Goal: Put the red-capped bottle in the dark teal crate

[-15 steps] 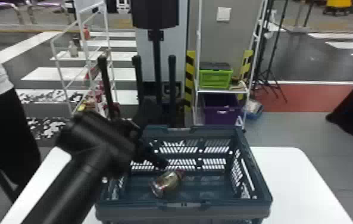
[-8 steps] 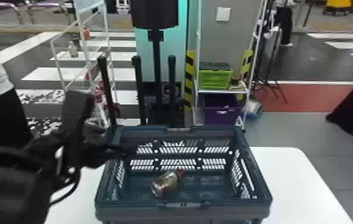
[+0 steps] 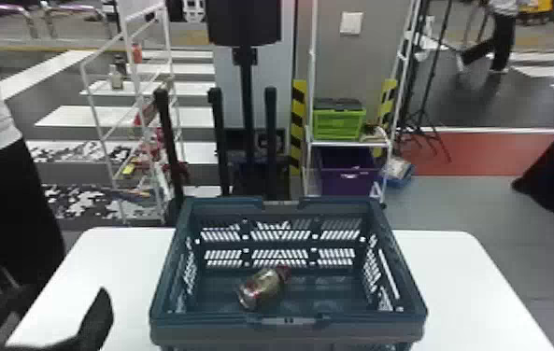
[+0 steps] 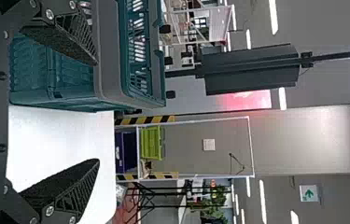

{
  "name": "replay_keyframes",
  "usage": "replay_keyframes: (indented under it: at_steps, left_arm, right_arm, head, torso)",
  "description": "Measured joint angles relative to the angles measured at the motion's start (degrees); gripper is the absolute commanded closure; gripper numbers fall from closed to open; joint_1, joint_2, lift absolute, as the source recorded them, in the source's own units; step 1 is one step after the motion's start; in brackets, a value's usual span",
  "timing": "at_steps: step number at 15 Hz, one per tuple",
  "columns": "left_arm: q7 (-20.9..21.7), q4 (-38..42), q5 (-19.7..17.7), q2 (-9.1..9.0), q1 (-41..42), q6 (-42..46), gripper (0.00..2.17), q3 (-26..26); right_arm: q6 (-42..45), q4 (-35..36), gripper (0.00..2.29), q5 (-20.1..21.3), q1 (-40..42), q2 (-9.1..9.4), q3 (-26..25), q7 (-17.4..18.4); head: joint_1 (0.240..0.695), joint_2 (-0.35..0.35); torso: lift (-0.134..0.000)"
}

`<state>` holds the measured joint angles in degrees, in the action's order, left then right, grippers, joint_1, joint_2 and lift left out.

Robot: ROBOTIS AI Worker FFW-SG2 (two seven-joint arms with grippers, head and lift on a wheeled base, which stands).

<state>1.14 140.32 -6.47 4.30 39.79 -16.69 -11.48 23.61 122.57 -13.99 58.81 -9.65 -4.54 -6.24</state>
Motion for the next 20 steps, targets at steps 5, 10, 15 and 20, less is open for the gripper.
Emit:
replay_keyframes:
  at_steps: [5, 10, 15, 20]
  left_arm:
    - [-10.2, -16.5, 8.0, -1.84, 9.6, 31.8, 0.02, 12.2]
    - [-12.1, -23.2, 10.4, -1.82, 10.4, 35.0, 0.02, 16.0]
    - [-12.9, -24.3, 10.6, -1.79, 10.9, 38.5, 0.02, 16.3]
    - [-13.1, -25.2, 10.2, -1.85, 11.0, 41.9, 0.02, 16.2]
  right_arm:
    - [-0.2, -0.4, 0.15, -0.5, -0.6, -0.90, 0.3, 0.0]
    - [-0.2, -0.6, 0.15, -0.6, -1.1, -1.76, 0.8, 0.0]
    - [-1.9, -1.0, 0.15, -0.8, -1.9, -2.60, 1.1, 0.0]
    - [-3.5, -0.9, 0.15, -0.8, -2.6, -3.08, 1.5, 0.0]
  head:
    - [0.499, 0.000]
    - [0.499, 0.000]
    - [0.499, 0.000]
    - [0.499, 0.000]
  torso:
    - [0.000]
    - [0.000]
    - [0.000]
    - [0.000]
